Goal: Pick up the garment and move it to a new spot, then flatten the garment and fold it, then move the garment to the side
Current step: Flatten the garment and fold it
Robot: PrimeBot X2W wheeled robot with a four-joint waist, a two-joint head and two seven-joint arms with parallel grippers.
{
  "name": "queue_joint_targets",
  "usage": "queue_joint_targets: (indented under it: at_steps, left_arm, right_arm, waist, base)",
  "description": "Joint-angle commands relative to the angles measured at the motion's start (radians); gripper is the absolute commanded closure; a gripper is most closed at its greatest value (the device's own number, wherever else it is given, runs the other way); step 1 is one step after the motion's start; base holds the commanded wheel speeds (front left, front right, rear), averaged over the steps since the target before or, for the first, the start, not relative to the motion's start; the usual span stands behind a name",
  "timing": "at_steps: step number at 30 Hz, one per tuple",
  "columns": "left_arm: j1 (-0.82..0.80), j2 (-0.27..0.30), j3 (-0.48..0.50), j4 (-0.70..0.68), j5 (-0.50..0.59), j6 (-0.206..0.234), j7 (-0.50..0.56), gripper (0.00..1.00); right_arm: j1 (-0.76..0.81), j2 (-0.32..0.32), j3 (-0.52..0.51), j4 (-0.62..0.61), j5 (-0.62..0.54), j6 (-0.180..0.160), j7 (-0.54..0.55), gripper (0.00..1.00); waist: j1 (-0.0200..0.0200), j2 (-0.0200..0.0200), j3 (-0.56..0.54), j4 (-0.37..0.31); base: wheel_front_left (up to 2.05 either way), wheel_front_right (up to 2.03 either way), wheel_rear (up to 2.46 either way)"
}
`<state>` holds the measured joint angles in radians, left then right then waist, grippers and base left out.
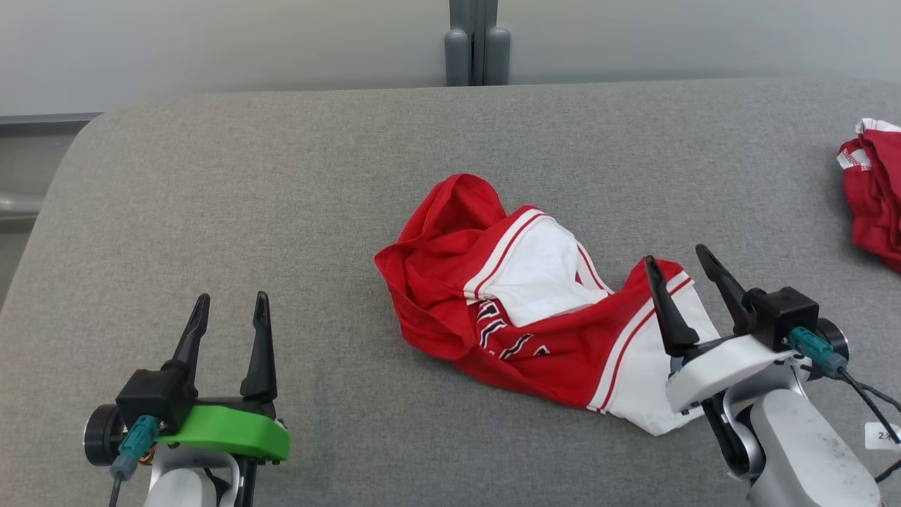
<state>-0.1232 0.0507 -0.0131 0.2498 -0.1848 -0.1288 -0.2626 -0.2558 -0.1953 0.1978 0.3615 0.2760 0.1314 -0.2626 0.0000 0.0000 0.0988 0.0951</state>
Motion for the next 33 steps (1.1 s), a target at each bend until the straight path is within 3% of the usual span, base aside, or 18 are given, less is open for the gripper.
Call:
queue_joint_targets:
  at_steps: [1, 8, 15, 24, 25, 26, 27, 28, 33]
  left_arm:
    - [-0.005, 0.000, -0.003, -0.001, 0.000, -0.002, -0.003, 0.00]
    - [-0.013, 0.000, -0.016, -0.001, -0.009, -0.003, -0.003, 0.00]
    - [-0.025, 0.000, -0.028, 0.002, -0.019, -0.003, -0.003, 0.00]
    - [-0.013, 0.000, -0.032, 0.002, -0.027, 0.004, -0.003, 0.00]
    - [-0.012, 0.000, -0.033, 0.002, -0.029, 0.006, -0.003, 0.00]
    - [-0.012, 0.000, -0.035, 0.002, -0.030, 0.006, -0.003, 0.00]
    - [-0.013, 0.000, -0.036, 0.002, -0.029, 0.006, -0.003, 0.00]
    - [-0.014, 0.000, -0.037, 0.002, -0.029, 0.006, -0.003, 0.00]
    - [-0.022, 0.000, -0.041, 0.002, -0.025, 0.007, -0.003, 0.00]
  right_arm:
    - [-0.026, -0.004, 0.004, 0.013, -0.010, -0.002, -0.003, 0.00]
    - [-0.134, -0.011, 0.051, 0.122, -0.015, -0.002, 0.020, 0.00]
    - [-0.236, -0.035, 0.088, 0.318, -0.012, -0.002, 0.090, 0.00]
    - [-0.241, -0.036, 0.107, 0.509, 0.017, -0.002, 0.182, 0.00]
    - [-0.240, -0.032, 0.113, 0.518, 0.026, -0.002, 0.189, 0.30]
    - [-0.241, -0.029, 0.118, 0.527, 0.039, -0.002, 0.196, 0.72]
    - [-0.244, -0.027, 0.123, 0.532, 0.047, -0.002, 0.200, 0.93]
    - [-0.248, -0.028, 0.127, 0.539, 0.056, -0.002, 0.201, 1.00]
    - [-0.263, -0.037, 0.132, 0.573, 0.086, -0.002, 0.192, 1.00]
  waist:
    - [0.0000, 0.0000, 0.002, 0.001]
    - [0.0000, 0.0000, 0.014, 0.017]
    - [0.0000, 0.0000, 0.032, 0.044]
    - [0.0000, 0.0000, 0.030, 0.051]
    - [0.0000, 0.0000, 0.030, 0.049]
    - [0.0000, 0.0000, 0.030, 0.047]
    - [0.0000, 0.0000, 0.030, 0.045]
    - [0.0000, 0.0000, 0.030, 0.042]
    - [0.0000, 0.0000, 0.034, 0.032]
  base:
    - [0.00, 0.00, 0.00]
    - [0.00, 0.00, 0.00]
    - [0.00, 0.00, 0.00]
    - [0.00, 0.00, 0.00]
    - [0.00, 0.00, 0.00]
    - [0.00, 0.00, 0.00]
    - [0.00, 0.00, 0.00]
    - [0.00, 0.00, 0.00]
    - [0.00, 0.00, 0.00]
